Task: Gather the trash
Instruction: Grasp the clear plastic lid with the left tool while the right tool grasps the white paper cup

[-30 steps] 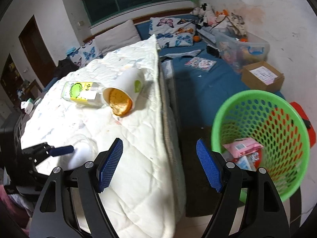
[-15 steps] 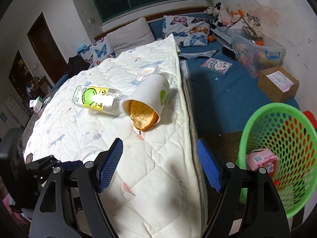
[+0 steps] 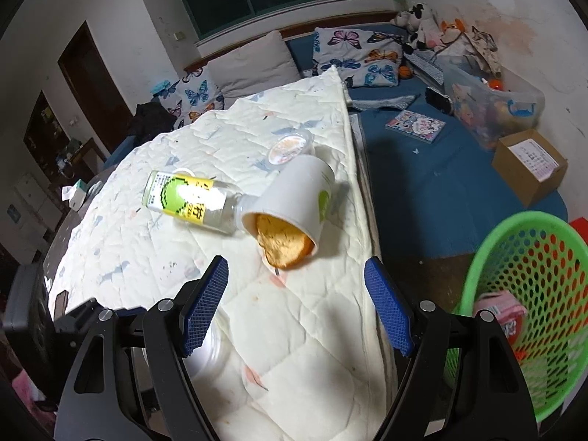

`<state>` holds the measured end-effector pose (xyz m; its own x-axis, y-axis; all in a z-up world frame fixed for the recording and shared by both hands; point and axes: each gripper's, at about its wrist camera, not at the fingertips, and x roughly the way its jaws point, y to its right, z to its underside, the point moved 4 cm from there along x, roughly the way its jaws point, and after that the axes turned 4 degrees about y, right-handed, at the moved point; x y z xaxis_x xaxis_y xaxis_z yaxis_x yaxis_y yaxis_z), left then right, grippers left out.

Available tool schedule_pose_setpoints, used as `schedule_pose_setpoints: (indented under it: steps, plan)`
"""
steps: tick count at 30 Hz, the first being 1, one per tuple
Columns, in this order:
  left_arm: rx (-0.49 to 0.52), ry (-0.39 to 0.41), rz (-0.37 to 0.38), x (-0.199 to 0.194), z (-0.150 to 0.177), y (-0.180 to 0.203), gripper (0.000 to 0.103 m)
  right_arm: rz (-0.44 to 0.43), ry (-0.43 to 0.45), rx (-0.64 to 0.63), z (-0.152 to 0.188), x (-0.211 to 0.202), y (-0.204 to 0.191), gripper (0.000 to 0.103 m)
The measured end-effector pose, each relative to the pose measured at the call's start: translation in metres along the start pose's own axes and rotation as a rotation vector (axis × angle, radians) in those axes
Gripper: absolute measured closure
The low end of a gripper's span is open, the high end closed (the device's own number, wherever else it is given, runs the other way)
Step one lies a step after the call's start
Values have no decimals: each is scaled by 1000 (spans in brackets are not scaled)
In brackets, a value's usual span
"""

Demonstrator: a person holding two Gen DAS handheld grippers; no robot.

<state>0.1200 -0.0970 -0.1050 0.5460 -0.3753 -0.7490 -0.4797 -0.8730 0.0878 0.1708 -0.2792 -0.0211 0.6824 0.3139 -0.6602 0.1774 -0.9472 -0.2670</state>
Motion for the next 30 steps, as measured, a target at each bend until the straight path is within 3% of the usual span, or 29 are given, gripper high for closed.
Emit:
schedule_pose_setpoints:
  steps: [18,30]
  plan:
    - [22,-46,32,19,5,6,10,-56,-81,80,-31,49,-2,28]
    - [32,-48,54,21,3,5,11,-99,-225,289,-53,105,25,32]
